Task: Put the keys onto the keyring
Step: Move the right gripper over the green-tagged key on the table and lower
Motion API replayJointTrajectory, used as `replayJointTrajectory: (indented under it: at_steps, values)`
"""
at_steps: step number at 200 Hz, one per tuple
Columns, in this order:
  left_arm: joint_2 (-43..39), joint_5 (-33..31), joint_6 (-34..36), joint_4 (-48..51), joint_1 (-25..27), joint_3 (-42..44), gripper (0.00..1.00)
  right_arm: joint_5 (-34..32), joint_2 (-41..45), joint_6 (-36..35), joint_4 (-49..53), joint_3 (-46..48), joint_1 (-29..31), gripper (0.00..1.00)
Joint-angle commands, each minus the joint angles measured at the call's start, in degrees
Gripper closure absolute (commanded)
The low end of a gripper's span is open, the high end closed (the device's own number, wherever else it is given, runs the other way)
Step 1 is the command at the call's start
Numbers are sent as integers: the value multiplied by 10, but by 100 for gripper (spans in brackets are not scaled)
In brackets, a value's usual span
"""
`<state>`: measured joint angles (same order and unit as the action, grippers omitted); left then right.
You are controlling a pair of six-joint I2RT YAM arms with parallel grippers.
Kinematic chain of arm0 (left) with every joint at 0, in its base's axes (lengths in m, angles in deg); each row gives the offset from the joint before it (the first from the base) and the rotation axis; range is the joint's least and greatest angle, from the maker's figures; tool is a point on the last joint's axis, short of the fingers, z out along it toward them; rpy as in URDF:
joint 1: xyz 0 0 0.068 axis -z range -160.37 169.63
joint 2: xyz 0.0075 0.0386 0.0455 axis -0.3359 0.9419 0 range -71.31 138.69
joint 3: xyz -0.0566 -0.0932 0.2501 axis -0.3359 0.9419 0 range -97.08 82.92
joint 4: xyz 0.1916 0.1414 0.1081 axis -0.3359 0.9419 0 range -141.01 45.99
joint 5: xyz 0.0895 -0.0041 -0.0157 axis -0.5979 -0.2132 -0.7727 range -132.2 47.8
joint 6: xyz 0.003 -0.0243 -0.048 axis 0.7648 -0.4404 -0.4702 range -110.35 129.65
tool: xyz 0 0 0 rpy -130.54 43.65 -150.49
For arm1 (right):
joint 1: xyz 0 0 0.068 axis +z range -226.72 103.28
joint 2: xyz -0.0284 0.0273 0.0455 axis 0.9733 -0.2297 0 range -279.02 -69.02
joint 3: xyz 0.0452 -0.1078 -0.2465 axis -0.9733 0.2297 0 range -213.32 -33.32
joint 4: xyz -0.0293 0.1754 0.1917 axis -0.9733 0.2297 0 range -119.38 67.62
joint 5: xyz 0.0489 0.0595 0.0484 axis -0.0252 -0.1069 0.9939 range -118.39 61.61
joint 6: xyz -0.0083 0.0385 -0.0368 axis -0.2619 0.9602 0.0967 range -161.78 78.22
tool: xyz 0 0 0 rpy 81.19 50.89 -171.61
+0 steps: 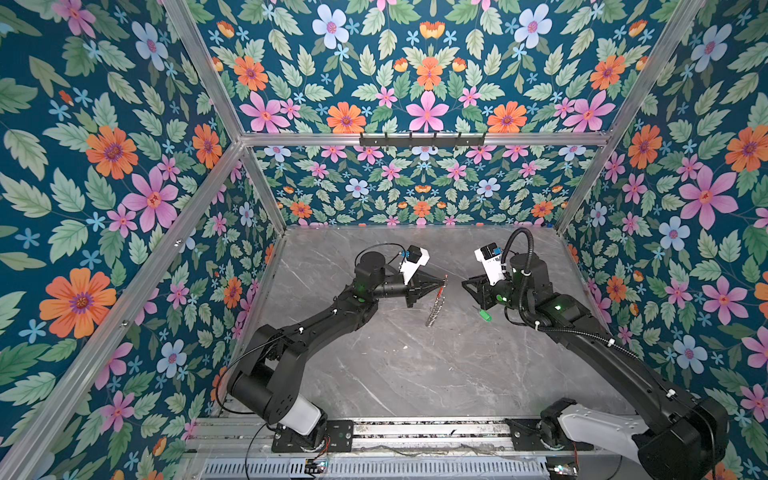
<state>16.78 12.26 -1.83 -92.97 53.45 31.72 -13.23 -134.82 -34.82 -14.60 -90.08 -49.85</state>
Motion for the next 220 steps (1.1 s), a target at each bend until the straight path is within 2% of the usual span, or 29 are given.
replayJointTrajectory:
  at_steps: [1,25,59,124,144,174,187,220]
  values:
    - [11,-29,-114,-219,6,18,100,13,-9,38,-50,-4,0,72]
    - [45,-55,-200,-360,13,31,100,59,-30,81,-95,-9,11,74]
    - [97,-116,-311,-536,17,40,100,75,-47,106,-136,-16,27,75]
    - [104,-218,-324,-538,51,35,100,94,-39,135,-174,-18,27,76]
    - [108,-221,-329,-538,54,28,100,93,-35,138,-176,-18,26,76]
    - [106,-219,-312,-538,53,34,100,31,-15,123,-127,-8,22,76]
    - [97,-219,-289,-532,52,46,100,7,0,121,-99,16,0,75]
    - [69,-213,-226,-457,52,64,100,10,9,165,-67,118,-100,73]
